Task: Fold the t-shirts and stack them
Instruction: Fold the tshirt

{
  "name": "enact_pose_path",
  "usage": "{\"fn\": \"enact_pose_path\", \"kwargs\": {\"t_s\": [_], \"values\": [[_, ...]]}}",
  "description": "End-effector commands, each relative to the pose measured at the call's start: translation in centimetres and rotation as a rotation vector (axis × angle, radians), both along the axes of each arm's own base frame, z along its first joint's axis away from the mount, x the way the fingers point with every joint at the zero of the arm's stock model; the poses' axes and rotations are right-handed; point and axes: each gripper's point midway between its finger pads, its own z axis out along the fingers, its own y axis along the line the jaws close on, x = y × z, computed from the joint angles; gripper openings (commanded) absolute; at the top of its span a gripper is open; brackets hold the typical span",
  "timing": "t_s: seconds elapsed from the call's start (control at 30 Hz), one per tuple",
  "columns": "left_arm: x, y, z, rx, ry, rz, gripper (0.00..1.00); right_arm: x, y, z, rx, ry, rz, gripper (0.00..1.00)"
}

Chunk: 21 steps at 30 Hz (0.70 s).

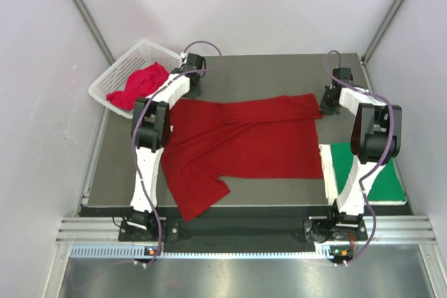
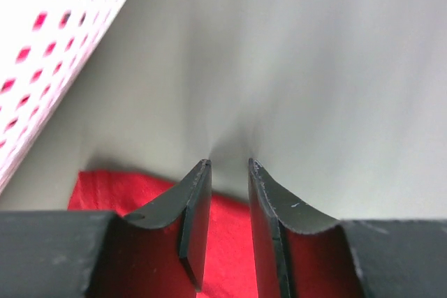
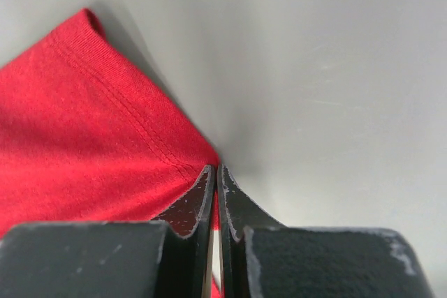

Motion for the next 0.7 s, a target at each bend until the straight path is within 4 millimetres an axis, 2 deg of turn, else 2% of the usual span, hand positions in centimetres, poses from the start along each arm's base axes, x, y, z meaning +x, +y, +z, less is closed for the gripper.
{"fn": "enact_pose_path", "kwargs": {"t_s": [0.0,0.03,0.1,0.13,0.17,0.23,0.27,0.33,0.37,0.43,0.47,0.53,0.57,0.67], "values": [[0.4,-0.4,-2.5,0.013,0.029,0.011,0.34,0.7,-2.1,0.8,-0.037,-0.029,-0.054,0.0],[1.2,-0.4,-1.7,0.014,0.005,0.016,0.34,0.8,-1.8,0.8,-0.024,-0.032,-0.04,0.0],[1.1,-0.2,-2.6,0.035,0.034,0.023,0.34,1.5,-1.1,1.2,0.007,-0.053,-0.009,0.0],[1.7,-0.3,-1.9,0.032,0.017,0.027,0.34,1.6,-0.6,1.2,0.029,-0.054,0.014,0.02],[1.4,-0.4,-1.9,0.028,0.031,0.021,0.34,1.5,-0.5,1.2,0.036,-0.05,0.017,0.11],[1.2,-1.1,-1.2,0.0,0.028,-0.017,0.34,1.8,-0.3,1.7,0.042,-0.062,0.029,0.19],[1.2,-2.0,0.8,-0.016,-0.001,-0.059,0.34,1.9,-0.3,2.1,0.045,-0.07,0.032,0.23],[1.0,-2.7,2.8,-0.016,-0.029,-0.09,0.35,2.2,-0.1,2.9,0.051,-0.087,0.036,0.25],[0.8,-3.0,5.5,-0.01,-0.066,-0.108,0.35,2.3,0.0,3.4,0.056,-0.097,0.036,0.25],[-0.3,-2.1,7.2,0.043,-0.068,-0.106,0.36,2.7,0.3,4.0,0.072,-0.111,0.047,0.26],[-0.7,-1.7,9.4,0.051,-0.098,-0.101,0.37,2.8,0.4,4.1,0.078,-0.113,0.051,0.28],[-2.1,-0.1,9.8,0.111,-0.08,-0.072,0.38,3.3,0.7,4.7,0.086,-0.13,0.075,0.31],[-2.7,0.5,11.0,0.124,-0.093,-0.066,0.39,3.4,0.8,4.7,0.093,-0.134,0.085,0.34],[-4.3,2.1,9.4,0.145,-0.032,-0.055,0.41,4.6,1.9,5.5,0.133,-0.175,0.145,0.39]]}}
